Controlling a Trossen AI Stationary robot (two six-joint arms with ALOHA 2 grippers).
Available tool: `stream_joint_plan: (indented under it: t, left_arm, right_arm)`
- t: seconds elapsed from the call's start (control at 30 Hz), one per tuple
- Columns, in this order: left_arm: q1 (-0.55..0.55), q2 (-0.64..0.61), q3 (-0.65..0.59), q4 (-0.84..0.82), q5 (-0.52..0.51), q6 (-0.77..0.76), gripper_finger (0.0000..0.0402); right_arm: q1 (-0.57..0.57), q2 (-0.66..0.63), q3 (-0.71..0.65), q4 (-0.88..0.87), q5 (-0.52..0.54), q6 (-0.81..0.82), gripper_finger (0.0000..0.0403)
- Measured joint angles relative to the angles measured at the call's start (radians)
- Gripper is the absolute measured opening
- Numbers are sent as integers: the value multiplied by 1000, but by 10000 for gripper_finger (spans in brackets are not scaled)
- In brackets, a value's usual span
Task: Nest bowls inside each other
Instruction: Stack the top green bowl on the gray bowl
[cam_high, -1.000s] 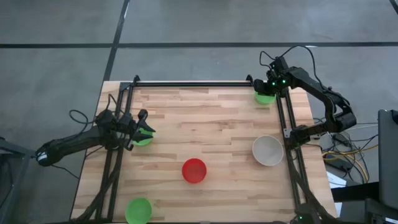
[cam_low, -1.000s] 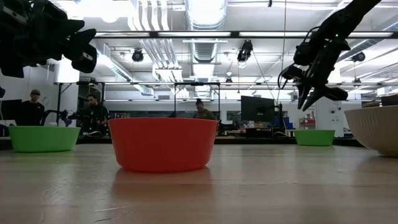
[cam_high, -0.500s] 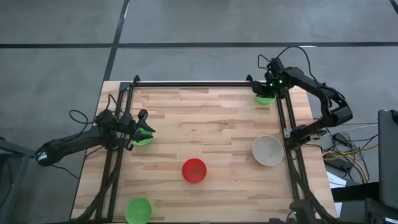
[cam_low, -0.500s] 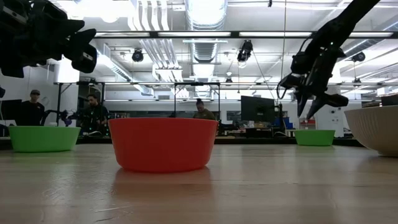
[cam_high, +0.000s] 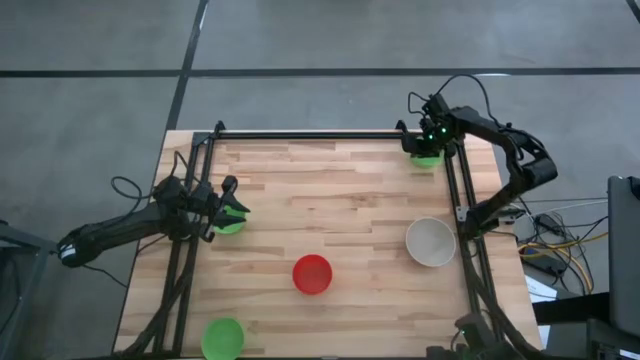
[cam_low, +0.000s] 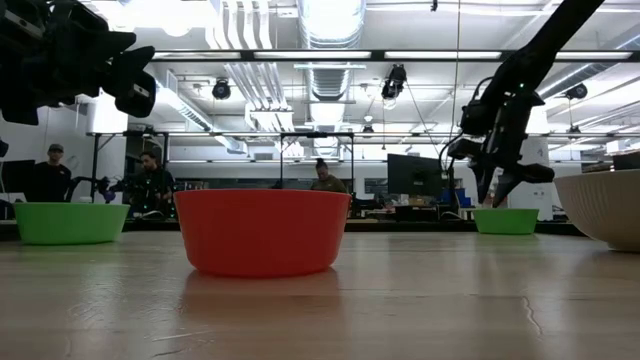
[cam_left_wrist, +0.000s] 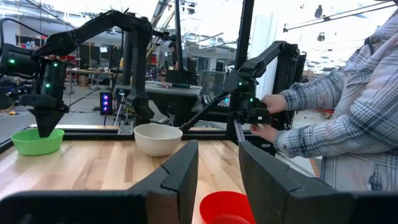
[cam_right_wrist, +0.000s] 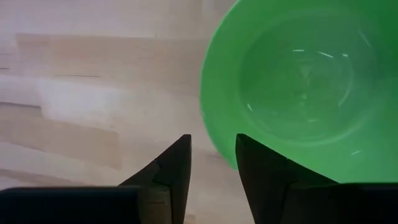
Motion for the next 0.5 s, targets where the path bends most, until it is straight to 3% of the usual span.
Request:
stream_joint_plan:
  t: [0.5]
  left_arm:
    - [0, 0, 0, 0, 0, 0, 122]
  right_arm:
    - [35, 16, 0, -3, 13, -27, 123]
